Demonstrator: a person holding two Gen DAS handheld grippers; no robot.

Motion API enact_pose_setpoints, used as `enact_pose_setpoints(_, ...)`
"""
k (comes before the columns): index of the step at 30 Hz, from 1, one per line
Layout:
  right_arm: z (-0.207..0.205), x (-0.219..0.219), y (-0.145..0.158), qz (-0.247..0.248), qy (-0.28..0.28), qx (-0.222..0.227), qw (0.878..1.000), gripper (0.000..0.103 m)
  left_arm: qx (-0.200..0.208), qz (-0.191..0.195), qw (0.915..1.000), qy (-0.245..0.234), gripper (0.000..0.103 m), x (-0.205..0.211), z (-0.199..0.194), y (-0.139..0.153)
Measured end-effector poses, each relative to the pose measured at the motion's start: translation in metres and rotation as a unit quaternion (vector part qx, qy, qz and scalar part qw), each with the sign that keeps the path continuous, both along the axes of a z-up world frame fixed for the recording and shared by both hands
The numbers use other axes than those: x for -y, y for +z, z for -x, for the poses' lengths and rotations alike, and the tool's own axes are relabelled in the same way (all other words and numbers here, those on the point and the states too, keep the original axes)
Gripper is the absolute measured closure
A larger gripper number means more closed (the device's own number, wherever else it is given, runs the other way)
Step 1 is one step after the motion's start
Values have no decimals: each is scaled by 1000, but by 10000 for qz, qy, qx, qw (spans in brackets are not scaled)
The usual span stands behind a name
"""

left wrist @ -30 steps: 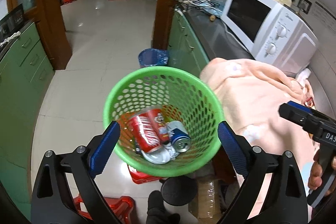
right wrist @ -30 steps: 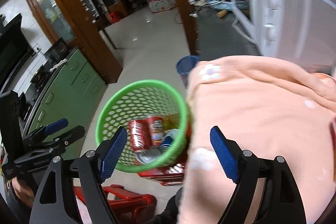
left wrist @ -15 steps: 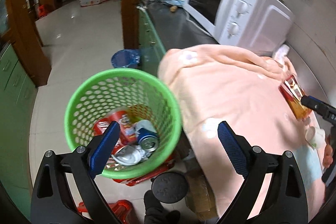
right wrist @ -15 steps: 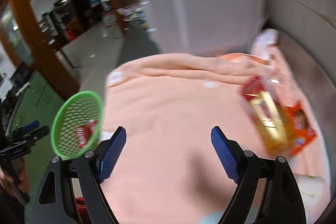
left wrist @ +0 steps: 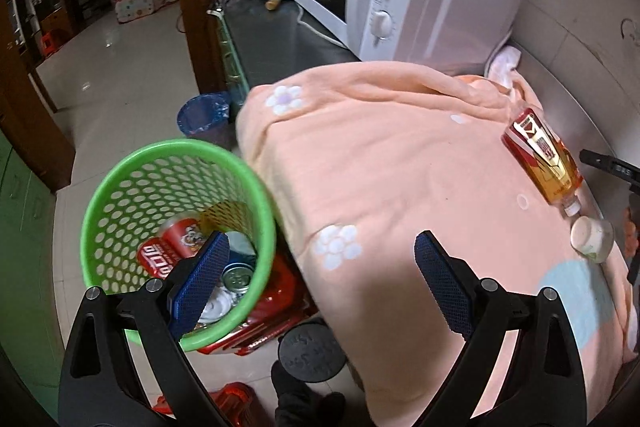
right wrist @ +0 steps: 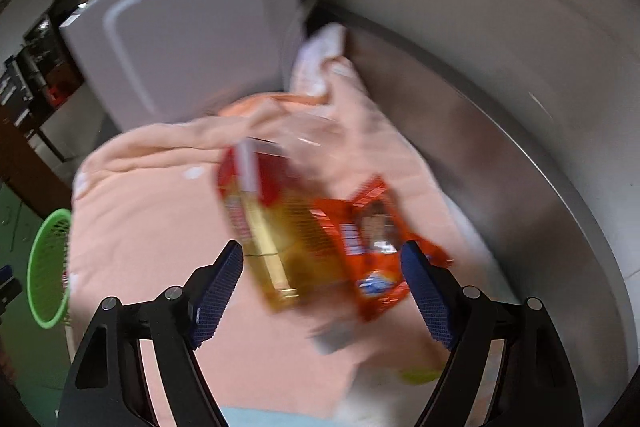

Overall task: Collect trash
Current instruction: 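Move the right tool to the orange snack bag while the left tool moves to the drink bottle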

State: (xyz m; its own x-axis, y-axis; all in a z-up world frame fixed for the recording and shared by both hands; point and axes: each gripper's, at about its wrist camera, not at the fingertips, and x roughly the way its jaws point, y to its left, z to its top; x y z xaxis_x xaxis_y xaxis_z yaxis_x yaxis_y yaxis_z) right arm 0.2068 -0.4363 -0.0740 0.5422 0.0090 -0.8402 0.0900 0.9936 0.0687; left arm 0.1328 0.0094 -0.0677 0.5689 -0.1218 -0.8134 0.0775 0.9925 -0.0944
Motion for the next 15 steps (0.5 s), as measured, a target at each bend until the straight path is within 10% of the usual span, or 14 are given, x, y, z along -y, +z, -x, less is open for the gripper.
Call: enact_pose_setpoints(15,-33,33,-40,-439,470,-455,9969,29,-89,-116,9983,-560,10,65,-33,3)
